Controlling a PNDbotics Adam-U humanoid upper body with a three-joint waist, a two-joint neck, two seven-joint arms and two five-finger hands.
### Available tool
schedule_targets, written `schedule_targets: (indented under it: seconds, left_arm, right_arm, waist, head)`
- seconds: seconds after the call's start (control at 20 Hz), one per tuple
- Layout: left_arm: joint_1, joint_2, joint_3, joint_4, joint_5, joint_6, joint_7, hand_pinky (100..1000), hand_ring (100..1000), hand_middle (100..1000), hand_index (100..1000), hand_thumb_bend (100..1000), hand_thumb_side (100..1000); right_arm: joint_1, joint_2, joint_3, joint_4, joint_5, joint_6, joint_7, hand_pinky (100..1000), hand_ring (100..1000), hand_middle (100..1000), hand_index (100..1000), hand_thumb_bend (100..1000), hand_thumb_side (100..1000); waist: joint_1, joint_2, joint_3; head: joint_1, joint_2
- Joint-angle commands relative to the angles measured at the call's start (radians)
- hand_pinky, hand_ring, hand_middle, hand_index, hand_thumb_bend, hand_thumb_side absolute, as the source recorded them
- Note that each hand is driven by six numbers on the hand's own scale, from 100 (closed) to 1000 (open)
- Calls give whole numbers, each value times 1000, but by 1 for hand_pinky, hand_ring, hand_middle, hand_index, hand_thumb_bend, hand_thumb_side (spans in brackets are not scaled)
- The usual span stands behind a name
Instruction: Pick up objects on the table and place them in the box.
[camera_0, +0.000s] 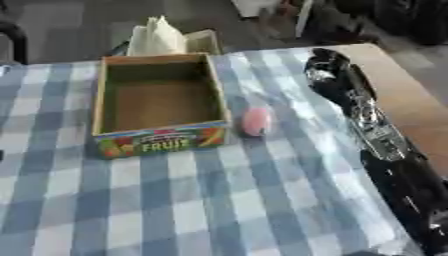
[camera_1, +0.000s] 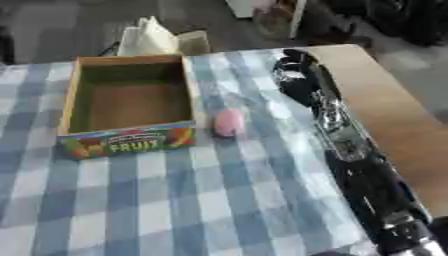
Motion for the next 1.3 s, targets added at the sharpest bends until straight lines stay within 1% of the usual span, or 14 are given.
schedule_targets:
  seconds: [0.05, 0.55, 0.7, 0.8, 0.95, 1.05, 1.2, 1.25, 1.3]
  left_arm:
    - [-8, 17, 9, -14, -3, 0, 3, 689, 485, 522, 586, 100, 855]
    - [-6, 16, 8, -14, -3, 1, 3, 689, 485, 523, 557, 100, 856]
    - [-7, 16, 9, -14, -4, 1, 4, 689, 485, 523, 557, 100, 856]
    - [-7, 16, 9, -14, -4, 1, 4, 690, 485, 523, 562, 100, 856]
    - [-6, 15, 8, -13, -4, 2, 3, 690, 485, 523, 567, 100, 858]
    - [-6, 15, 8, -13, -5, 1, 3, 690, 485, 523, 568, 100, 856]
    - [-8, 15, 7, -14, -4, 1, 2, 690, 485, 523, 569, 100, 856]
    - [-7, 15, 6, -14, -4, 1, 2, 690, 485, 523, 569, 100, 857]
    - [-7, 15, 6, -13, -5, 1, 1, 690, 485, 523, 569, 100, 858]
  right_arm:
    - [-12, -18, -7, -24, -6, 3, -3, 562, 788, 728, 841, 100, 288]
    - [-9, -16, -6, -23, -5, 5, -3, 562, 788, 728, 840, 100, 286]
    - [-9, -19, -3, -22, 6, 3, 2, 568, 795, 736, 842, 100, 277]
    - [-10, -23, 5, -25, 35, -6, 22, 579, 810, 749, 851, 100, 275]
    - [-17, -35, 26, -36, 130, -41, 116, 607, 837, 776, 883, 100, 286]
    - [-26, -42, 36, -40, 206, -72, 192, 618, 847, 785, 893, 100, 294]
    - [-45, -51, 49, -37, 294, -114, 290, 631, 857, 797, 905, 111, 300]
    - [-51, -54, 54, -35, 315, -126, 315, 639, 865, 803, 909, 184, 291]
    - [-58, -56, 59, -31, 335, -137, 337, 643, 870, 811, 912, 162, 321]
  waist:
    - [2, -17, -1]
    - [3, -17, -4]
    - [2, -17, -4]
    - [1, -17, -3]
    - [1, -17, 0]
    - [1, -17, 1]
    - [1, -17, 1]
    - [1, -18, 2]
    - [1, -18, 3]
  head:
    - [19, 7]
    - [29, 47]
    - [29, 49]
    - [28, 48]
    - [25, 51]
    - [22, 49]
    - [20, 48]
    - [19, 48]
    - [18, 48]
